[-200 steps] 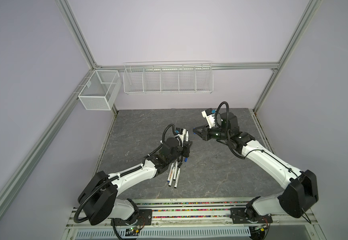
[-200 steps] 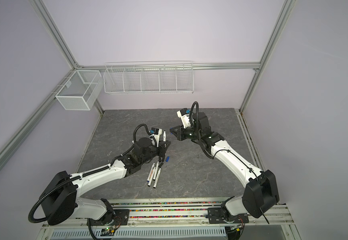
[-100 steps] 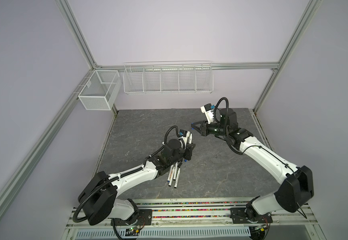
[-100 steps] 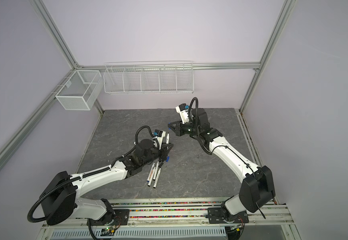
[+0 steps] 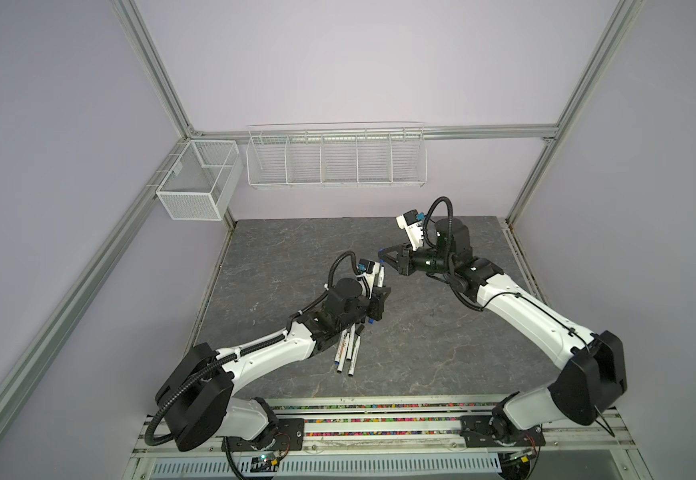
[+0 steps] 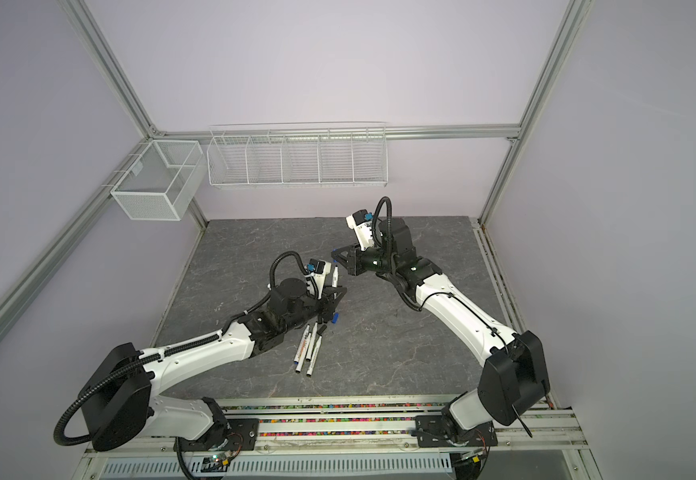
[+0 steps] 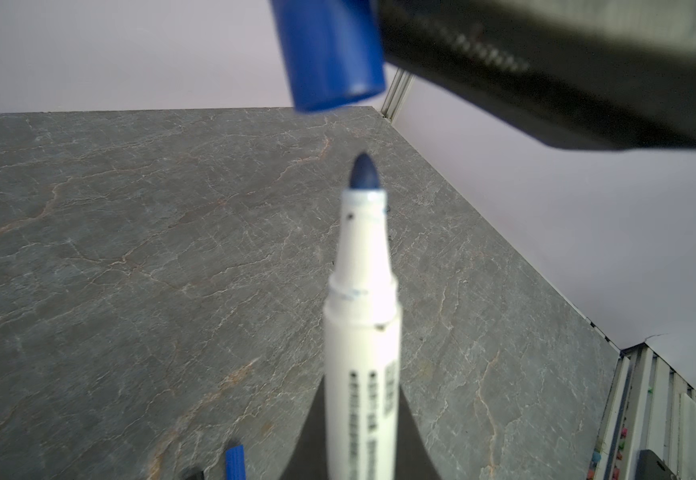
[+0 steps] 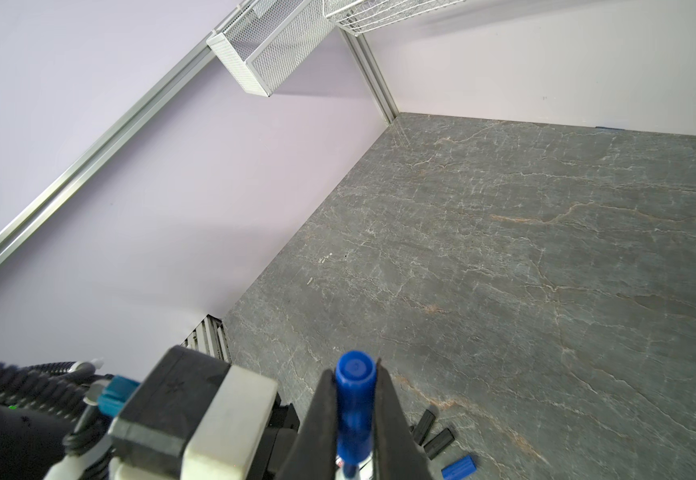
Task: Insert the pens into the pen caps
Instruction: 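Lift the blue cap with the right gripper toward the marker tip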
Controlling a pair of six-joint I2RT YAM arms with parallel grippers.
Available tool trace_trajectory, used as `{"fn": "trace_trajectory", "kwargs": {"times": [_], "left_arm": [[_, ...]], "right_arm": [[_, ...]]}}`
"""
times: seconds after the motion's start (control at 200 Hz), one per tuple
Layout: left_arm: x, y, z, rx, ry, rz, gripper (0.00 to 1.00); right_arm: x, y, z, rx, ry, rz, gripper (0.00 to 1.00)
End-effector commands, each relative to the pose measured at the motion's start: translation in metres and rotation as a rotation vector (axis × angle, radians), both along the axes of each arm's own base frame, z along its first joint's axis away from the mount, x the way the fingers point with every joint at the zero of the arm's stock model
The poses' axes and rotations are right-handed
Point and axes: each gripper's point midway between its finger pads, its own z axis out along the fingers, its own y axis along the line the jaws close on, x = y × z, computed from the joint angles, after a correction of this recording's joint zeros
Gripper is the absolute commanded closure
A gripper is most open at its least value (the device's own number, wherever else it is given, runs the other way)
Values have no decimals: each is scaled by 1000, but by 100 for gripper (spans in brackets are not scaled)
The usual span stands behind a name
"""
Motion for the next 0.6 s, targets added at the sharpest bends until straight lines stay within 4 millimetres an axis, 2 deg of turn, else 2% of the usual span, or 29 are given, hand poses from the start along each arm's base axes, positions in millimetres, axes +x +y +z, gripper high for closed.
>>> {"fn": "trace_trajectory", "kwargs": {"times": [0.0,0.36,0.595], "left_arm": [[-1,-1,7,-13,-23,1,100],[1,1,8,-20,-26,15,100],[5,0,13,-38,-40,32,100]], "right_arm": [[-8,1,-12,-13,27,17,92],[-16,-7,-19,-53,19,11,92],[-36,-6,-17,-29,45,86,92]]}}
